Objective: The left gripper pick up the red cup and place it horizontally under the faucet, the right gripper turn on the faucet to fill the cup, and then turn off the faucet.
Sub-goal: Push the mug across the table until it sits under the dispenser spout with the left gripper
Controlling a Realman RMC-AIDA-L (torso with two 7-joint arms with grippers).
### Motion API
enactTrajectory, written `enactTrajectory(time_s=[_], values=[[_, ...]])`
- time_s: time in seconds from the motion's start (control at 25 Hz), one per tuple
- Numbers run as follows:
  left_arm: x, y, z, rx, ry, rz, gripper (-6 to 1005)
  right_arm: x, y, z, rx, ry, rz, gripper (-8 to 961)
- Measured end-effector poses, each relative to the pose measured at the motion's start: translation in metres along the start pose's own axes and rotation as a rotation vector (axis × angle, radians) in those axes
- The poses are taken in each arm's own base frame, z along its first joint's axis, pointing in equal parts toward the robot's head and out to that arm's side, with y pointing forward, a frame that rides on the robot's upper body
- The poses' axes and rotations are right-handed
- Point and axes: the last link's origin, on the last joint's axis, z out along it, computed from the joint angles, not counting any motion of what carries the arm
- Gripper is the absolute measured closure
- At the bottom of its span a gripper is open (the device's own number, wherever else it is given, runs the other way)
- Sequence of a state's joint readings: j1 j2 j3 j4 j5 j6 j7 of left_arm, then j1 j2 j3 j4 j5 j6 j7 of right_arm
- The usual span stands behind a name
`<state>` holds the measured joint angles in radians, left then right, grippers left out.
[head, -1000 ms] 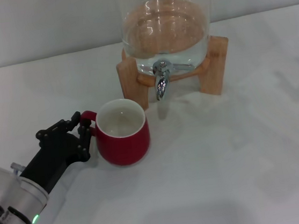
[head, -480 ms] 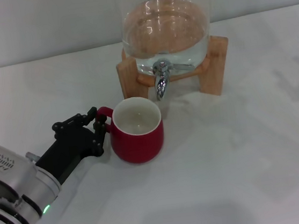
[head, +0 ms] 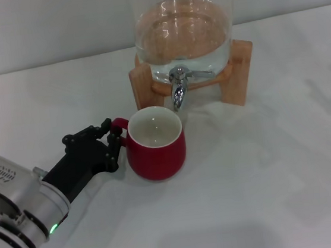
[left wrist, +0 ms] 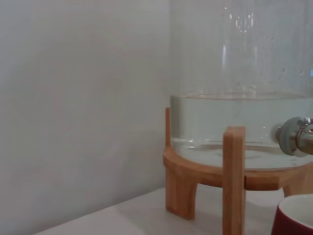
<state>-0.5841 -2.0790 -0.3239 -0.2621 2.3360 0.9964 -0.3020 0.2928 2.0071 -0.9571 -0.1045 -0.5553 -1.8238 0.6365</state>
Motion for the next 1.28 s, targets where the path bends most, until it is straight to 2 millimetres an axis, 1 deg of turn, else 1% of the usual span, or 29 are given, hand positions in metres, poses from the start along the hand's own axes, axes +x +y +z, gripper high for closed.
enactTrajectory(time_s=[0.44, 0.88, 1.28], values=[[0.006, 0.003, 0.013, -0.045, -0.019, 0.024, 836, 0.000, 0.000, 0.001, -0.005, -0.002, 0.000, 201], [0.013, 0.008, 0.025, -0.102, -0.030, 0.061, 835, -0.002, 0.001, -0.002, -0.005, -0.007, 0.000, 201], [0.013, 0.009, 0.028, -0.104, -0.049, 0.068, 835, -0.002, 0.001, -0.001, -0.007, -0.009, 0.000, 201]])
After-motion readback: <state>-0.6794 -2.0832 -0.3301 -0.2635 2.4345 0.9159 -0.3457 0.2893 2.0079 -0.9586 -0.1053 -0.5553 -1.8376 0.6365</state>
